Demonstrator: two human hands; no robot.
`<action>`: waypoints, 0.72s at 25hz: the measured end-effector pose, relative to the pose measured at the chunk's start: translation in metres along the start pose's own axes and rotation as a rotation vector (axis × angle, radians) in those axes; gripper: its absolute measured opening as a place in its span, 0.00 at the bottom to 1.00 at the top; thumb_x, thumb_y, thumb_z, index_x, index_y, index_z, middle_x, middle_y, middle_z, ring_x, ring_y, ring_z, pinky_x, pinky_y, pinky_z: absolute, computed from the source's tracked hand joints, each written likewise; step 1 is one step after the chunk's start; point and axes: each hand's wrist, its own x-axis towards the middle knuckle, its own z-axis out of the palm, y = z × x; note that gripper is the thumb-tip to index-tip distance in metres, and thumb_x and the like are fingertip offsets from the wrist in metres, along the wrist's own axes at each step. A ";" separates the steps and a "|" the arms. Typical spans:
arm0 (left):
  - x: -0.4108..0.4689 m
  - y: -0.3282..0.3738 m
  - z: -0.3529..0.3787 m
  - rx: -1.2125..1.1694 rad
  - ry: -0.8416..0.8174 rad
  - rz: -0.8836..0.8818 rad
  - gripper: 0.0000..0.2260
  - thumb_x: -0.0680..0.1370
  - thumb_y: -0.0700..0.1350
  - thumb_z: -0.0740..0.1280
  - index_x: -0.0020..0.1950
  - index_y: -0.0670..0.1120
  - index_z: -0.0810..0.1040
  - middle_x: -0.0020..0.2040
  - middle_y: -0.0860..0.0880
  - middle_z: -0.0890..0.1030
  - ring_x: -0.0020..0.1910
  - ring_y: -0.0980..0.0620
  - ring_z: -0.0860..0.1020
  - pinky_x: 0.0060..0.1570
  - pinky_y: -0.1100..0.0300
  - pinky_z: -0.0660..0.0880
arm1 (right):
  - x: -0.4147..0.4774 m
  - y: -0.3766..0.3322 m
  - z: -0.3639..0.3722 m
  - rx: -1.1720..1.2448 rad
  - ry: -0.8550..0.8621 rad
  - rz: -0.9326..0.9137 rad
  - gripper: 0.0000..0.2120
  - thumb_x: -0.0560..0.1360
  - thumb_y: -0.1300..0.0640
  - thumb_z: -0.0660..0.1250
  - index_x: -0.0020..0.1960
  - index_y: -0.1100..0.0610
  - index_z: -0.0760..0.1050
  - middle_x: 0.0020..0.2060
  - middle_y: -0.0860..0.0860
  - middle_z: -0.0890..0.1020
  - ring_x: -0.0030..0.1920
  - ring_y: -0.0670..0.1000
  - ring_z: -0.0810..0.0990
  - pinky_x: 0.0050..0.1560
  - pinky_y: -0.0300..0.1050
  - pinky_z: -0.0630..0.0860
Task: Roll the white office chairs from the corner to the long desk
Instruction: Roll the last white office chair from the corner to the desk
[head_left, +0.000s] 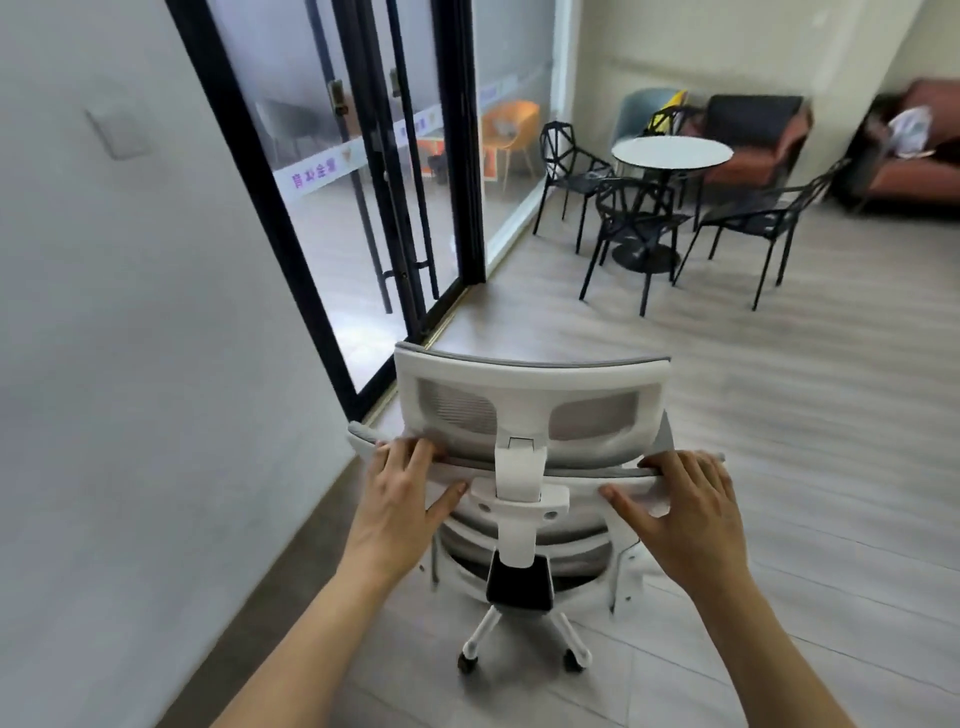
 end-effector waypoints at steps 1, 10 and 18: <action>0.018 0.014 0.014 0.005 -0.017 0.035 0.20 0.77 0.61 0.65 0.61 0.49 0.73 0.61 0.50 0.73 0.63 0.47 0.68 0.63 0.51 0.72 | 0.004 0.020 -0.006 -0.014 0.028 0.031 0.32 0.72 0.24 0.60 0.52 0.53 0.77 0.48 0.48 0.80 0.58 0.56 0.77 0.69 0.56 0.69; 0.160 0.169 0.145 -0.159 -0.162 0.314 0.21 0.75 0.59 0.69 0.62 0.49 0.74 0.61 0.50 0.73 0.62 0.48 0.66 0.63 0.52 0.71 | 0.025 0.179 -0.080 -0.170 0.164 0.300 0.28 0.71 0.28 0.64 0.54 0.52 0.76 0.51 0.48 0.79 0.60 0.52 0.76 0.78 0.54 0.59; 0.269 0.323 0.268 -0.331 -0.247 0.591 0.18 0.75 0.57 0.71 0.60 0.50 0.74 0.59 0.52 0.72 0.60 0.48 0.66 0.62 0.53 0.70 | 0.043 0.299 -0.119 -0.359 0.367 0.553 0.28 0.73 0.35 0.67 0.59 0.58 0.76 0.57 0.56 0.77 0.64 0.60 0.74 0.76 0.59 0.60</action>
